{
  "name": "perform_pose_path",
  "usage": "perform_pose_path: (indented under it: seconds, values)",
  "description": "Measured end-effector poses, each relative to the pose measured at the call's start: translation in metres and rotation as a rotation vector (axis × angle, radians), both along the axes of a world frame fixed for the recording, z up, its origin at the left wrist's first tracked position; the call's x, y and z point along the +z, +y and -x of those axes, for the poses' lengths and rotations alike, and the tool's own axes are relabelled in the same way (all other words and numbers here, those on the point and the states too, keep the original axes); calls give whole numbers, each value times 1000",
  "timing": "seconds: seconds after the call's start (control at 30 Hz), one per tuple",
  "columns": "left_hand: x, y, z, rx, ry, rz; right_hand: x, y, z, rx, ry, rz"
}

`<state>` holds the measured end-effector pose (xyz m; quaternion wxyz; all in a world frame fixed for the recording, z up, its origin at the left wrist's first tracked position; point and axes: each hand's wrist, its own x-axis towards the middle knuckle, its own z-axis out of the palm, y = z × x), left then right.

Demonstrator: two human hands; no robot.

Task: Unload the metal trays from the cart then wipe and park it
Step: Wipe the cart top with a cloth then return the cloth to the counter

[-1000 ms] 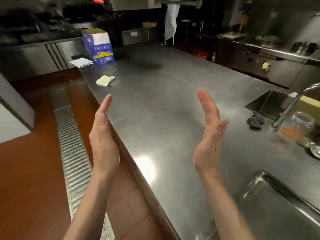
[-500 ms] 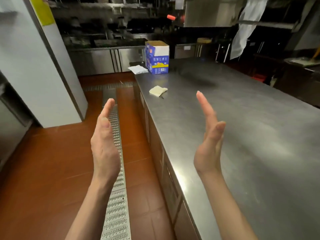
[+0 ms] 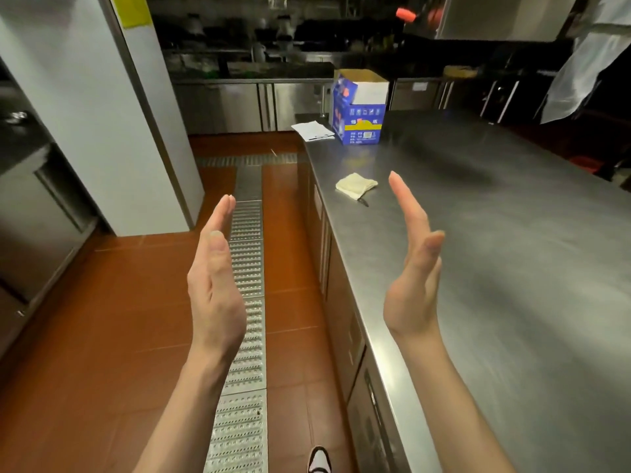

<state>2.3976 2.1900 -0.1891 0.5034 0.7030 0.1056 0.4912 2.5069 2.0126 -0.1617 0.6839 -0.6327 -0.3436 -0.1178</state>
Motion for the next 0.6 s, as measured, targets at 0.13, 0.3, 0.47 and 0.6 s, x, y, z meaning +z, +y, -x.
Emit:
perform_pose_path:
  seconds: [0.13,0.3,0.47,0.6]
  values:
    - [4,38,-59,28,-16,-7,-2,44,-65,13,-5,31]
    - [7,94,-131,74,-11,-1,-6,102,-142,56,31,19]
    - [1,144,-188,77,32,18,-12,160,-205,62,49,25]
    - [-9,190,-230,89,34,48,-16,208,-249,90,69,46]
